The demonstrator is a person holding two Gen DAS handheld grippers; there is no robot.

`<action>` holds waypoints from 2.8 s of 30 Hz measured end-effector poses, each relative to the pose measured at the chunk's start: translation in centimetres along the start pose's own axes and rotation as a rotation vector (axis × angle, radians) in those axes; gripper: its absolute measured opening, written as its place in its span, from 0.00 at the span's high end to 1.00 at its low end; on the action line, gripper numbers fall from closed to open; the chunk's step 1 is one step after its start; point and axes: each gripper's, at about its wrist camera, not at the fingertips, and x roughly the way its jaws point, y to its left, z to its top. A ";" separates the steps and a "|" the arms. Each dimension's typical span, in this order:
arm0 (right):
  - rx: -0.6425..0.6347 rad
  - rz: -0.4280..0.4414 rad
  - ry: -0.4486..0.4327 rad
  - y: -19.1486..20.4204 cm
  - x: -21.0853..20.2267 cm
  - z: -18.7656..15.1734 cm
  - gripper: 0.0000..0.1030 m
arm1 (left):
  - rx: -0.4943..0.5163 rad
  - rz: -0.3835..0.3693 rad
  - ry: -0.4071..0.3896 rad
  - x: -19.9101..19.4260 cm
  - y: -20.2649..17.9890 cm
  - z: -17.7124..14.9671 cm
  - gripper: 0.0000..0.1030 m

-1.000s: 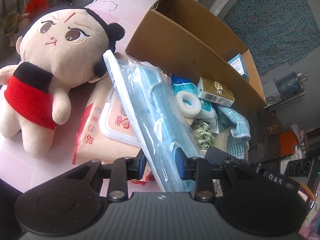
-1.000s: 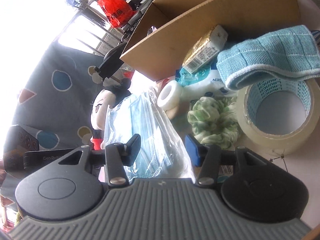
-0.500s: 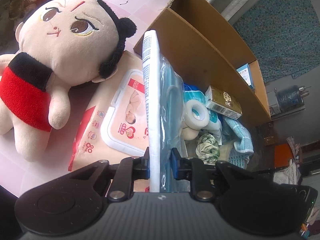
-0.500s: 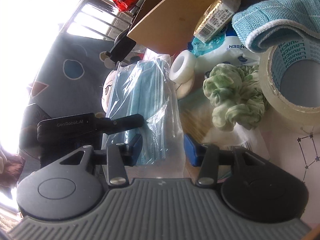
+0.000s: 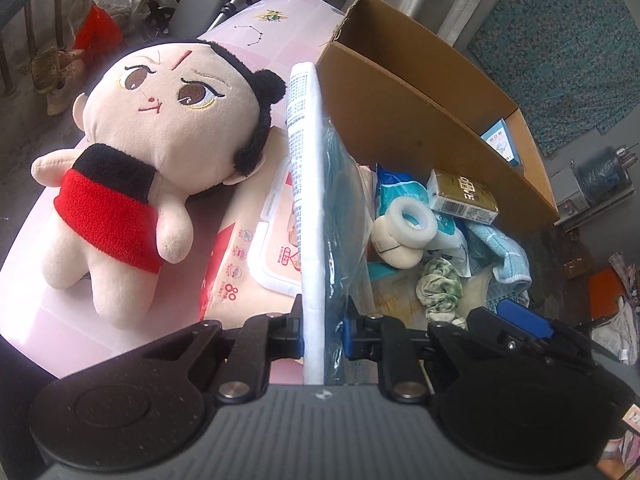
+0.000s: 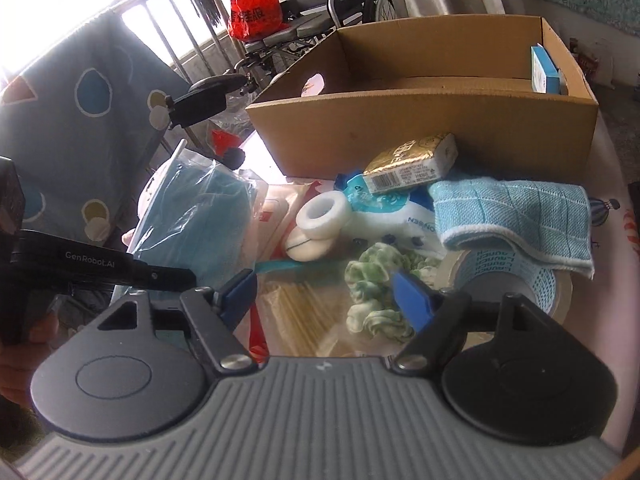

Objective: Organize soft objects
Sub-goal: 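Grasp the green scrunchie with the right tool while the left tool holds the mask bag, then lower the mask bag into the cardboard box with the left tool while the right tool drops the scrunchie inside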

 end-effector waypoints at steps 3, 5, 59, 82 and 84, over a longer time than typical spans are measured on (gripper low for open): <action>-0.059 -0.081 0.034 0.5 2.2 -0.1 0.29 | 0.015 0.009 -0.009 0.0 -0.1 -0.1 0.84; -0.095 -0.123 0.054 1.5 3.9 -0.4 0.47 | 0.031 0.022 -0.019 0.0 -0.4 -0.3 0.84; -0.043 -0.084 0.115 0.5 4.5 -1.4 0.81 | 0.089 -0.039 -0.195 -5.4 -3.7 4.2 0.84; -0.003 0.004 -0.351 -1.1 -7.5 16.4 0.90 | 0.264 -0.175 -0.212 -2.7 -12.3 18.4 0.84; 0.008 -0.010 -0.323 -2.3 -5.1 19.7 0.90 | 0.272 -0.160 -0.173 0.0 -12.9 20.9 0.84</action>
